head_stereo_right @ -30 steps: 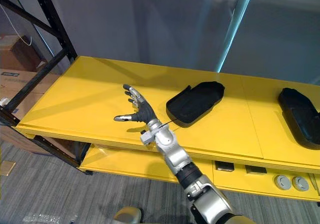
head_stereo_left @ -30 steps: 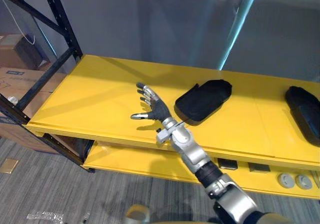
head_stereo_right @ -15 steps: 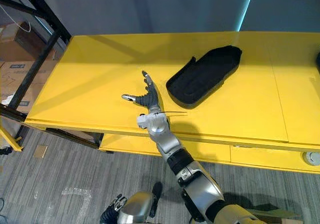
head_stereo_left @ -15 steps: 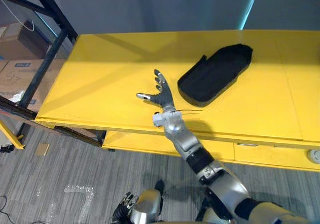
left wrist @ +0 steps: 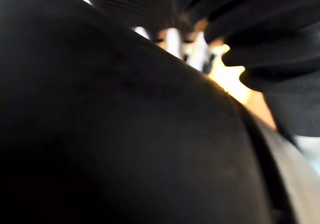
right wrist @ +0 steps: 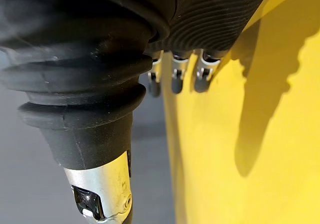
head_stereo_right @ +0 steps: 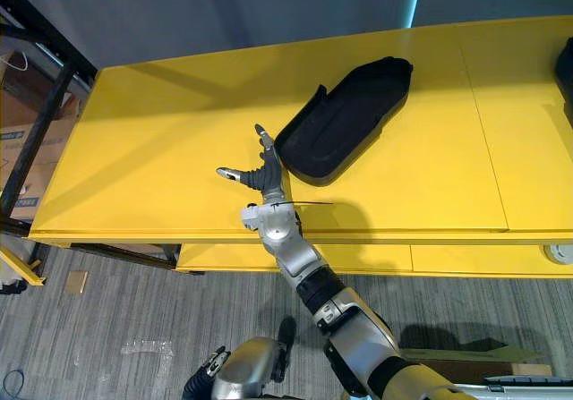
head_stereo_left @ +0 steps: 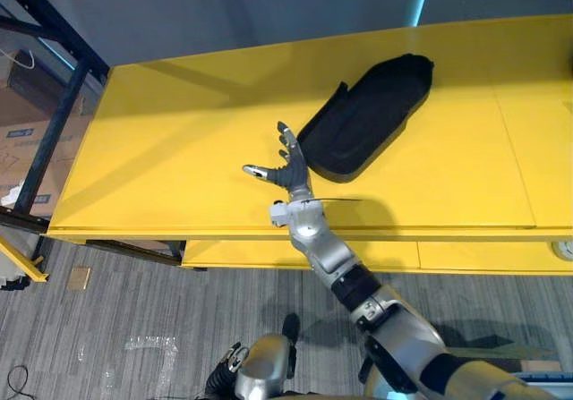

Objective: Walk over and take plastic housings, then place them on the shelf

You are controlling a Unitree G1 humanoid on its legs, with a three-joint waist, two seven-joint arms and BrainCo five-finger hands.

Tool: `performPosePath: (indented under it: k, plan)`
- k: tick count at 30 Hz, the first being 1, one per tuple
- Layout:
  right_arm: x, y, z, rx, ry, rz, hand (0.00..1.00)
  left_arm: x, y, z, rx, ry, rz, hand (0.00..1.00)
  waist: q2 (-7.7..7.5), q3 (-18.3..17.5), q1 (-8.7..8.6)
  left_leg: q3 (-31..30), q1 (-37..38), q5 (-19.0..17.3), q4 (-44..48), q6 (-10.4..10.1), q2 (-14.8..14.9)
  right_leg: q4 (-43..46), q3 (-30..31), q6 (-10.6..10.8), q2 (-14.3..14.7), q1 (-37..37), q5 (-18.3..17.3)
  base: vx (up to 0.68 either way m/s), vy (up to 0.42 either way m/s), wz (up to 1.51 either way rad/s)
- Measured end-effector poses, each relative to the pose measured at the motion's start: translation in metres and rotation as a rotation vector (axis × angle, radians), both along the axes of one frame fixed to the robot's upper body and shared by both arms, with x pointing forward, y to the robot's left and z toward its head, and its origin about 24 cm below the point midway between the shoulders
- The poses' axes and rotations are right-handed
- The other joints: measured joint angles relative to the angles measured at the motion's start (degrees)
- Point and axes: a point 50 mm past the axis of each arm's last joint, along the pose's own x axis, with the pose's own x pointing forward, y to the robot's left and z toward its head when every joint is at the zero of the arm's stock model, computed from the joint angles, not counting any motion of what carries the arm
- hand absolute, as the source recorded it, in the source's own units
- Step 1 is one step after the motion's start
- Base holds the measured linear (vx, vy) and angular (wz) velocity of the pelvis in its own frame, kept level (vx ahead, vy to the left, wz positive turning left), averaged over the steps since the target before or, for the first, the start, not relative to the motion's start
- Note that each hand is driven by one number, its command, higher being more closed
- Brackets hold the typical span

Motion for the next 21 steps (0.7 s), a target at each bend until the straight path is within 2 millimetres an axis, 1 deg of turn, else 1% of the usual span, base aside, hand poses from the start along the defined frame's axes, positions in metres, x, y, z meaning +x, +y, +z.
performPosePath:
  k: [3, 6, 10, 13, 14, 16, 19, 20, 21]
  plan:
    - [-0.002, -0.007, -0.002, 0.037, -0.001, -0.036, 0.0, 0.0, 0.001, 0.0, 0.006, 0.0, -0.011, 0.0, -0.04, 0.0, -0.22, 0.3, 0.4, 0.0, -0.2, 0.0, 0.1, -0.1, 0.4, 0.0, 0.1, 0.1, 0.1, 0.01, -0.001, -0.08]
    - [-0.004, -0.011, -0.004, 0.06, -0.016, -0.045, 0.0, 0.0, 0.003, 0.0, 0.015, -0.001, -0.012, 0.0, -0.63, 0.4, -0.39, 1.4, 1.0, 0.0, -0.6, 0.0, 0.2, -0.5, 1.2, 0.2, 0.3, 0.1, 0.3, 0.0, 0.004, -0.13]
    - [-0.009, -0.019, -0.002, 0.09, -0.052, -0.062, 0.0, -0.002, 0.007, 0.0, 0.029, -0.002, -0.014, 0.0, -1.66, 1.0, -1.63, 1.7, 1.0, 0.0, -0.7, 0.0, 0.2, -1.4, 1.3, 0.3, 0.4, 0.4, 0.9, 0.0, 0.006, -0.03]
    - [-0.014, -0.032, -0.004, 0.12, -0.078, -0.077, 0.0, -0.002, 0.008, -0.001, 0.031, 0.0, -0.014, 0.0, -2.08, 1.2, -1.88, 2.0, 1.2, 0.0, -0.7, 0.0, 0.3, -3.0, 1.4, 0.5, 0.7, 1.3, 1.9, 0.0, 0.0, 0.0]
    - [-0.016, -0.037, -0.005, 0.126, -0.085, -0.077, 0.0, -0.003, 0.009, -0.001, 0.035, 0.003, -0.015, 0.0, -2.42, 1.2, -2.12, 2.2, 1.3, 0.0, -0.8, 0.0, 0.4, -3.6, 1.4, 0.5, 0.8, 1.6, 2.2, 0.0, 0.013, -0.04]
    - [-0.018, -0.04, -0.007, 0.127, -0.085, -0.07, 0.0, -0.003, 0.012, -0.002, 0.042, 0.007, -0.013, 0.0, -2.97, 1.5, -2.67, 2.4, 1.9, -0.1, -1.0, 0.0, 0.5, -4.2, 1.5, 0.4, 1.0, 2.2, 2.5, -0.01, 0.007, -0.07]
    - [-0.029, -0.048, -0.011, 0.14, -0.094, -0.053, 0.0, -0.004, 0.019, -0.001, 0.06, 0.012, -0.013, 0.0, -4.49, 1.3, -3.06, 3.4, 1.9, -0.1, -1.2, 0.0, 1.0, -5.8, 2.4, 0.4, 1.9, 2.2, 3.5, 0.0, -0.002, -0.16]
    - [-0.031, -0.051, -0.012, 0.14, -0.095, -0.053, 0.0, -0.005, 0.02, -0.001, 0.064, 0.013, -0.013, 0.0, -4.78, 1.2, -3.09, 3.5, 1.9, -0.1, -1.2, 0.0, 1.1, -6.1, 2.4, 0.3, 2.0, 2.2, 3.6, 0.0, -0.007, -0.11]
    - [-0.035, -0.057, -0.014, 0.136, -0.097, -0.051, 0.0, -0.005, 0.022, -0.001, 0.071, 0.015, -0.012, 0.0, -5.27, 1.0, -3.19, 3.6, 1.9, -0.1, -1.3, 0.0, 1.2, -6.5, 2.4, 0.3, 2.2, 2.4, 3.8, 0.01, -0.009, -0.04]
